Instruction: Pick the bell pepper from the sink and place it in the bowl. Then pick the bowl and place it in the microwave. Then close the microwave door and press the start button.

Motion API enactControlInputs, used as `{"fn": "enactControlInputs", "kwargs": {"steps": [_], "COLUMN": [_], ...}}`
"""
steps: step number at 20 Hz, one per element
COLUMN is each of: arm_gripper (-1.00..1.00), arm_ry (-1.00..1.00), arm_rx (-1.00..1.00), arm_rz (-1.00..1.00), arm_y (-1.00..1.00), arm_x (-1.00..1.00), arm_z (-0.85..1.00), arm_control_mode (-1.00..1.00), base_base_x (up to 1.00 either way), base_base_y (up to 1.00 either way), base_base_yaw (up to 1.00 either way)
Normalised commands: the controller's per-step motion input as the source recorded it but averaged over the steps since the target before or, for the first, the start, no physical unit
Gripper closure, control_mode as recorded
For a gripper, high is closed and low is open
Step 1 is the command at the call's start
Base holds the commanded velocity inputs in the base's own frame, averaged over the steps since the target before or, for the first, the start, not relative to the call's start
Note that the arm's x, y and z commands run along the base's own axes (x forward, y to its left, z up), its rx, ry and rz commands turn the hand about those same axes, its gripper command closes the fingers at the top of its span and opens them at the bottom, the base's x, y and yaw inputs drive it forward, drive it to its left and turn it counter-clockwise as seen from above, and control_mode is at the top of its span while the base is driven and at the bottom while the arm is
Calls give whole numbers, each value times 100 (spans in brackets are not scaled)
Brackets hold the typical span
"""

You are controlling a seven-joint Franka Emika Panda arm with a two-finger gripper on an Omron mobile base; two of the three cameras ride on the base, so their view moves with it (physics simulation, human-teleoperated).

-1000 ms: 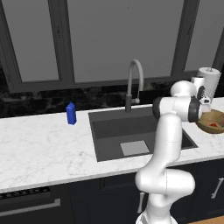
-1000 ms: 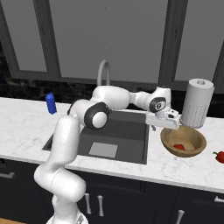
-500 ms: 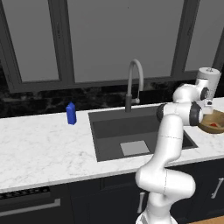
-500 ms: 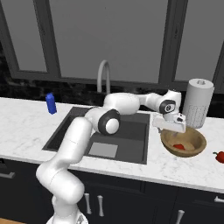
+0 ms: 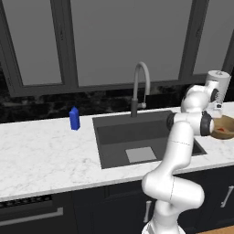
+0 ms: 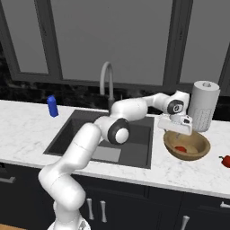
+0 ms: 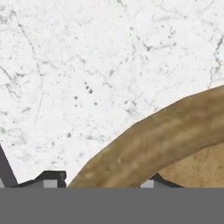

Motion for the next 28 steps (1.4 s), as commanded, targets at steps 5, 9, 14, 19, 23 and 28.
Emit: {"fn": "enactControlInputs", "kwargs": {"steps": [5, 9, 14, 19, 23, 28], "arm_gripper": [100, 100, 100, 100, 100, 100], "arm_ry": [0, -2, -1, -20, -18, -7], "arm_rx": [0, -7, -11, -17, -10, -11], "arm_rz": [2, 5, 2, 0, 5, 12], "arm_y": [5, 33, 55, 80, 33, 10], "arm_x": [-24, -36, -27, -46, -48, -49], "arm_z": [0, -1, -12, -30, 1, 5], "arm_control_mode": [-100, -100, -100, -100, -100, -100], "base_base_x": [0, 0, 0, 0, 0, 0], "base_base_y": [0, 0, 0, 0, 0, 0], "base_base_yaw": [0, 0, 0, 0, 0, 0]}}
